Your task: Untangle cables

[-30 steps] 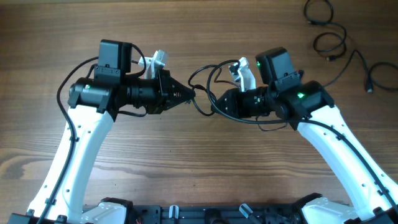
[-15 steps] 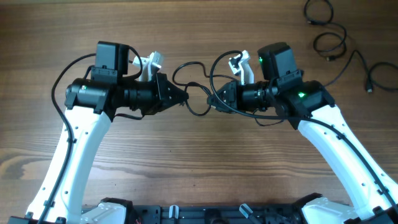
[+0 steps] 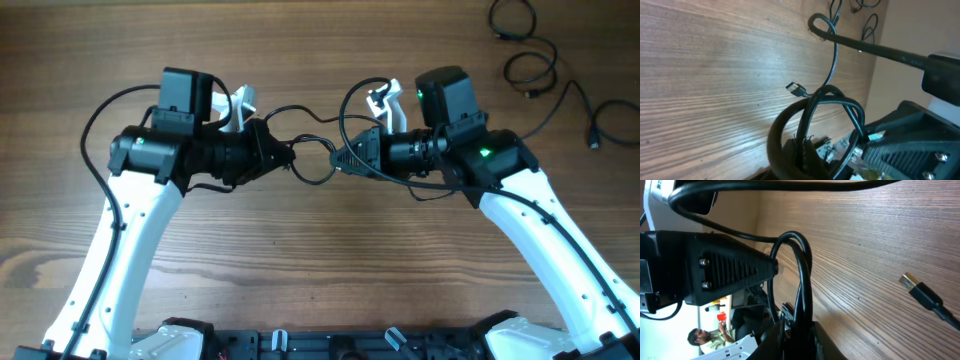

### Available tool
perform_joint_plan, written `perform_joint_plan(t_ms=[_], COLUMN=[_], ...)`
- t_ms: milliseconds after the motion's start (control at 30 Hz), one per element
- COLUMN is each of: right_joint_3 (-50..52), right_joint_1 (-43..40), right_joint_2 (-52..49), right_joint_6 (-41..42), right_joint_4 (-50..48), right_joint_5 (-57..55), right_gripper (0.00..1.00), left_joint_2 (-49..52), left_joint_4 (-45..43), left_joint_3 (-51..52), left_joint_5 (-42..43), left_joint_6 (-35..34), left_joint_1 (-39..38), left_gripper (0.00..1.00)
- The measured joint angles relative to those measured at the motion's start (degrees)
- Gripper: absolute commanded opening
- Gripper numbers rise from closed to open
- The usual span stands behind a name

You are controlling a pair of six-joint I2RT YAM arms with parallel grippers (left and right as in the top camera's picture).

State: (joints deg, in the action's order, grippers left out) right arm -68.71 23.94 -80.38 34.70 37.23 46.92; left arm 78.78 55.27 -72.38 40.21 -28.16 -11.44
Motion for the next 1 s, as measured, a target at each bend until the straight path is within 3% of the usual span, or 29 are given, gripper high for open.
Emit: perform_joint_plan(t_ms=[167, 300, 500, 700, 833, 933, 1000], right_joint_3=[0.0, 0.0, 0.0, 0.0, 0.0, 0.0, -0.1], right_joint_1=[0.0, 0.2, 0.2, 0.3, 0.3, -1.0, -3.2], right_joint_2=[0.0, 0.0, 0.0, 0.0, 0.0, 0.0, 0.0], right_joint_6=[0.2, 0.0, 0.0, 0.0, -1.4, -2.0, -2.4], right_joint_4=[-0.2, -0.9, -1.3, -1.3, -1.3, -0.3, 2.7], right_joint_5=[0.8, 2.4, 3.1, 3.2, 3.0, 1.6, -3.0], right_gripper=[0.30, 0.43, 0.44, 0.46, 0.51, 0.64, 0.66], left_joint_2=[0.0, 0.0, 0.0, 0.0, 0.0, 0.0, 0.0], left_joint_4=[0.0, 0.0, 0.0, -2.5, -2.4, -0.3, 1.2], left_joint_3=[0.0, 0.0, 0.0, 0.0, 0.0, 0.0, 0.0], left_joint_5=[-11.5, -15.0, -15.1, -4.9, -4.1, -7.6, -9.1], left_joint_6=[-1.3, -2.0, -2.3, -2.6, -2.6, -2.6, -2.6], left_joint_1=[-4.8, -5.1, -5.1, -5.1, -5.1, -5.1, -5.1], left_gripper=[0.04, 0.04, 0.04, 0.04, 0.04, 0.04, 0.04])
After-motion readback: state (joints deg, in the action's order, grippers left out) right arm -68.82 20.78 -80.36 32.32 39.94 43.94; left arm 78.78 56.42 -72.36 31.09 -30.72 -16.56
